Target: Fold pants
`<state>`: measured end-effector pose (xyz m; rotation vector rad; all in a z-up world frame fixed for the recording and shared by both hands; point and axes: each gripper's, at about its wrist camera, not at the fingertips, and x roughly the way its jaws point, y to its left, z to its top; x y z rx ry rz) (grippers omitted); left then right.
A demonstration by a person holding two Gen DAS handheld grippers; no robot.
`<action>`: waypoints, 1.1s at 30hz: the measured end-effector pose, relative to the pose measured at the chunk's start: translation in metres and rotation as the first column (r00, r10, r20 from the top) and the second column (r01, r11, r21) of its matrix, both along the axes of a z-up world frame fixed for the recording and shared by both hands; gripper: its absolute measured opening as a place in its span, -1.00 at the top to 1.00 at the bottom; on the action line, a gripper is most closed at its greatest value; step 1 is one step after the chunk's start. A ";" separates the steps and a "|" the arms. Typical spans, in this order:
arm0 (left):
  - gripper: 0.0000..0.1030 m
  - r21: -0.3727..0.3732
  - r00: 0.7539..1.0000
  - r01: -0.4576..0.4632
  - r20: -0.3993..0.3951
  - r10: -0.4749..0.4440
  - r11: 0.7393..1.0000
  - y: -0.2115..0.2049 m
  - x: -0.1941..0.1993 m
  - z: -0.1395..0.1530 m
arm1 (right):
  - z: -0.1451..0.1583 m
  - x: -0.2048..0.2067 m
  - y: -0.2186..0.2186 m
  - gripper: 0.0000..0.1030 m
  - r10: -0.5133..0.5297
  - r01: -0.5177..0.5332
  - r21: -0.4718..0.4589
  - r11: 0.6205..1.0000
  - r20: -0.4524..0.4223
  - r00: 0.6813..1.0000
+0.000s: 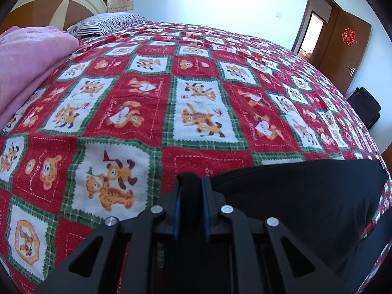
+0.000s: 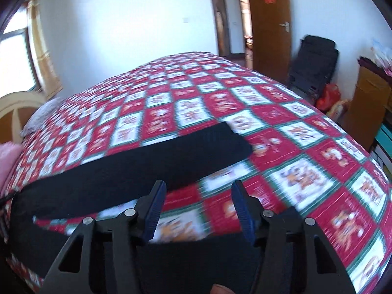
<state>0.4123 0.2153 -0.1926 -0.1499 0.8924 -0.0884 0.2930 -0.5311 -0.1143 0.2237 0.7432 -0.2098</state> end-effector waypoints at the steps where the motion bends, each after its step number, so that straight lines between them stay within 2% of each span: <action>1: 0.70 0.001 1.000 0.000 -0.001 0.000 1.000 0.001 0.000 -0.001 | -0.001 0.006 -0.013 -0.11 -0.018 0.018 0.013 1.000 -0.010 1.000; 5: 0.70 0.004 1.000 -0.003 -0.002 0.003 1.000 0.000 0.002 -0.002 | -0.007 0.028 -0.048 -0.11 -0.056 0.058 0.063 0.996 -0.038 0.998; 8: 0.70 0.010 1.000 -0.003 -0.003 0.003 1.000 0.000 0.002 -0.003 | -0.012 0.049 -0.067 -0.11 -0.073 0.076 0.061 0.995 -0.048 0.996; 14: 0.65 0.032 1.000 -0.007 -0.011 0.007 0.999 -0.001 0.005 -0.004 | -0.024 0.102 -0.094 -0.14 -0.061 0.067 0.116 0.991 -0.059 0.996; 16: 0.57 0.042 1.000 -0.014 -0.011 0.015 0.999 -0.002 0.004 -0.004 | -0.028 0.118 -0.100 -0.31 -0.067 0.073 0.137 0.988 -0.052 0.996; 20: 0.54 0.070 1.000 -0.014 -0.014 0.015 0.997 -0.006 0.004 -0.004 | -0.040 0.148 -0.102 -0.36 -0.050 0.061 0.150 0.987 -0.077 0.996; 24: 0.41 0.101 1.000 -0.004 -0.020 0.006 0.995 -0.007 0.008 -0.003 | -0.051 0.171 -0.097 -0.36 -0.019 0.035 0.130 0.991 -0.119 0.993; 29: 0.42 0.085 1.000 0.008 -0.024 -0.006 0.996 -0.005 0.009 -0.004 | -0.065 0.194 -0.087 -0.36 0.051 -0.031 0.102 0.994 -0.195 0.979; 30: 0.50 0.082 1.000 0.014 -0.025 -0.012 0.997 -0.005 0.009 -0.004 | -0.069 0.199 -0.084 -0.36 0.075 -0.054 0.104 0.993 -0.215 0.974; 31: 0.69 0.072 0.999 0.032 -0.022 -0.031 0.997 -0.006 0.009 -0.003 | -0.072 0.202 -0.081 -0.30 0.093 -0.071 0.101 0.992 -0.233 0.968; 32: 0.75 0.056 0.998 0.058 -0.014 -0.057 0.997 -0.006 0.008 -0.002 | -0.075 0.205 -0.078 -0.14 0.099 -0.082 0.077 0.994 -0.251 0.963; 33: 0.75 0.058 0.998 0.057 -0.015 -0.056 0.997 -0.007 0.008 -0.002 | -0.076 0.207 -0.073 0.45 0.091 -0.091 0.014 0.996 -0.274 0.957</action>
